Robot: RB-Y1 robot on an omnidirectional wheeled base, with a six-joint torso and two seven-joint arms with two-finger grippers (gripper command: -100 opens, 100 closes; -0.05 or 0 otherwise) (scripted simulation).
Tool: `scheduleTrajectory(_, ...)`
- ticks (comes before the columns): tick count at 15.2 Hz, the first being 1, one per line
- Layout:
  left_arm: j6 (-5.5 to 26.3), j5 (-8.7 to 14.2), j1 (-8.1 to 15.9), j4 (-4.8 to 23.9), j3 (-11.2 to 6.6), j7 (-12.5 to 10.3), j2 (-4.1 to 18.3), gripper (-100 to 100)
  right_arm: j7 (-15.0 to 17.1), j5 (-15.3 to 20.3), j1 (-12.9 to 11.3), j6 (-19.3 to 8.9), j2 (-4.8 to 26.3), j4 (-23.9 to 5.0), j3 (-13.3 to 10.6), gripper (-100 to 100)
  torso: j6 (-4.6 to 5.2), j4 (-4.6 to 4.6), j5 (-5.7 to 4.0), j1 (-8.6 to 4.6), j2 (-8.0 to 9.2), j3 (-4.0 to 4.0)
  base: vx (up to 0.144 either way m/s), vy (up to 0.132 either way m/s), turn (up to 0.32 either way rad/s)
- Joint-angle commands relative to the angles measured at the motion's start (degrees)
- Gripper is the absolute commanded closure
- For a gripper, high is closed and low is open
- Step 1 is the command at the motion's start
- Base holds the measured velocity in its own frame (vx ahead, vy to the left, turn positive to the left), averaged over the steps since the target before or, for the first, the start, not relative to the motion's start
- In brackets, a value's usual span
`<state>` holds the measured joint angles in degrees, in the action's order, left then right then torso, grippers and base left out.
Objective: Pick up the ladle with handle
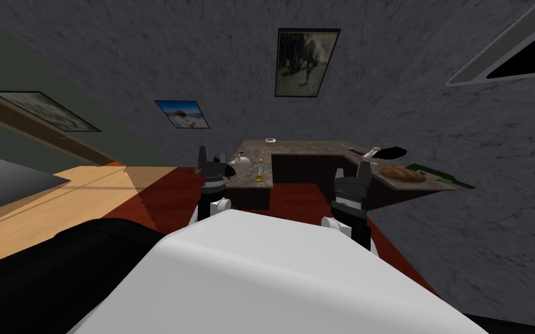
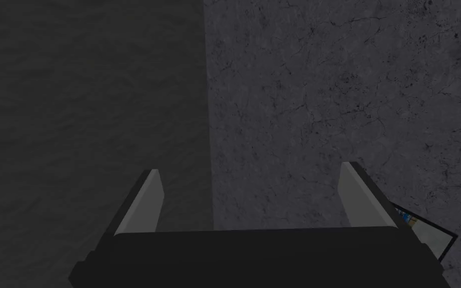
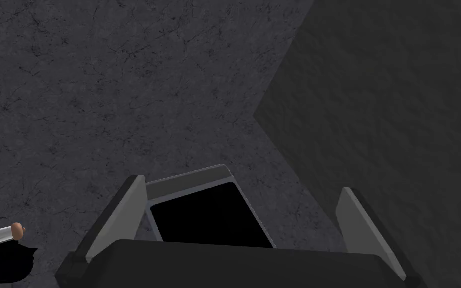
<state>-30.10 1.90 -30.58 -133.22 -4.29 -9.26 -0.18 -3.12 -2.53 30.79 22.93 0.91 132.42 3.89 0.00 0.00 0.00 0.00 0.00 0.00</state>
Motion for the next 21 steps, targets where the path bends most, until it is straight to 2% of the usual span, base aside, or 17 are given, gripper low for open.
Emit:
scheduleTrajectory(1,-0.2,-0.7,-0.1,0.3,-0.13,0.2,2.1,-100,0.0,0.0,0.0,0.0,0.0,0.0,0.0,0,0.0,0.0,0.0,0.0,0.0,0.0,-0.005,0.0,-0.065)
scheduleTrajectory(2,-0.4,-1.4,-0.2,0.7,-0.26,0.3,3.6,-100,0.0,0.0,0.0,0.0,0.0,0.0,0.0,0,0.01,0.0,0.0,0.01,0.01,0.01,-0.015,0.003,-0.146)
scheduleTrajectory(3,-0.4,-1.4,-0.2,0.7,-0.26,0.3,3.7,-100,0.0,0.0,0.0,0.0,0.0,0.0,0.0,0,0.03,0.01,0.0,0.03,0.04,0.02,-0.019,0.009,-0.113)
scheduleTrajectory(7,-1.4,-4.8,-0.8,2.2,-0.9,1.2,9.2,-100,0.0,0.0,0.0,0.0,0.0,0.0,0.0,0,0.02,0.02,0.01,0.07,0.1,0.06,-0.023,0.011,-0.165)
scheduleTrajectory(8,-1.4,-4.8,-0.8,2.2,-0.9,1.2,9.5,-100,0.0,0.0,0.0,0.0,0.0,0.0,0.0,0,0.03,0.02,0.01,0.09,0.11,0.06,-0.022,0.018,-0.139)
scheduleTrajectory(9,-1.8,-6.3,-1.1,2.9,-1.19,1.6,11.5,-100,0.0,0.0,0.0,0.0,0.0,0.0,0.0,0,0.02,0.02,0.02,0.1,0.1,0.06,-0.023,0.013,-0.177)
scheduleTrajectory(10,-1.8,-6.3,-1.1,2.9,-1.19,1.6,11.7,-100,0.0,0.0,0.0,0.0,0.0,0.0,0.0,0,0.03,0.02,0.02,0.1,0.11,0.06,-0.021,0.014,-0.145)
scheduleTrajectory(11,-2.3,-8.0,-1.4,3.7,-1.51,2.0,13.7,-100,0.0,0.0,0.0,0.0,0.0,0.0,0.0,0,0.02,0.02,0.02,0.1,0.1,0.06,-0.022,0.018,-0.198)
scheduleTrajectory(12,-2.3,-8.0,-1.4,3.7,-1.51,2.0,14.0,-100,0.0,0.0,0.0,0.0,0.0,0.0,0.0,0,0.04,0.02,0.02,0.11,0.1,0.06,-0.02,0.021,-0.182)
scheduleTrajectory(13,-2.9,-9.9,-1.7,4.6,-1.86,2.5,16.1,-100,0.0,0.0,0.0,0.0,0.0,0.0,0.0,0,0.02,0.02,0.02,0.12,0.09,0.05,-0.022,0.021,-0.251)
scheduleTrajectory(14,-2.9,-9.9,-1.7,4.6,-1.86,2.5,16.4,-100,0.0,0.0,0.0,0.0,0.0,0.0,0.0,0,0.04,0.02,0.02,0.12,0.1,0.05,-0.022,0.022,-0.193)
scheduleTrajectory(15,-3.5,-11.9,-2.1,5.5,-2.24,3.0,18.3,-100,0.0,0.0,0.0,0.0,0.0,0.0,0.0,0,0.02,0.02,0.03,0.13,0.09,0.05,-0.022,0.022,-0.232)
scheduleTrajectory(16,-3.5,-11.9,-2.1,5.5,-2.24,3.0,18.9,-100,0.0,0.0,0.0,0.0,0.0,0.0,0.0,0,0.04,0.02,0.03,0.14,0.09,0.05,-0.022,0.024,-0.216)
scheduleTrajectory(17,-4.2,-13.9,-2.5,6.4,-2.64,3.5,20.7,-100,0.0,0.0,0.0,0.0,0.0,0.0,0.0,0,0.03,0.02,0.03,0.14,0.09,0.05,-0.025,0.023,-0.286)
scheduleTrajectory(18,-4.2,-14.1,-2.5,6.4,-2.64,3.5,21.5,-100,0.0,0.0,0.0,0.0,0.0,0.0,0.0,0,0.05,0.02,0.03,0.15,0.1,0.05,-0.022,0.024,-0.235)
scheduleTrajectory(19,-4.8,-15.9,-3.0,7.5,-3.06,4.1,23.1,-100,0.0,0.0,0.0,0.0,0.0,0.0,0.0,0,0.03,0.02,0.03,0.15,0.09,0.05,-0.018,0.026,-0.276)
scheduleTrajectory(21,-5.6,-18.2,-3.4,8.5,-3.5,4.7,25.6,-100,0.0,0.0,0.0,0.0,0.0,0.0,0.0,0,0.03,0.02,0.03,0.17,0.07,0.04,-0.021,0.029,-0.267)
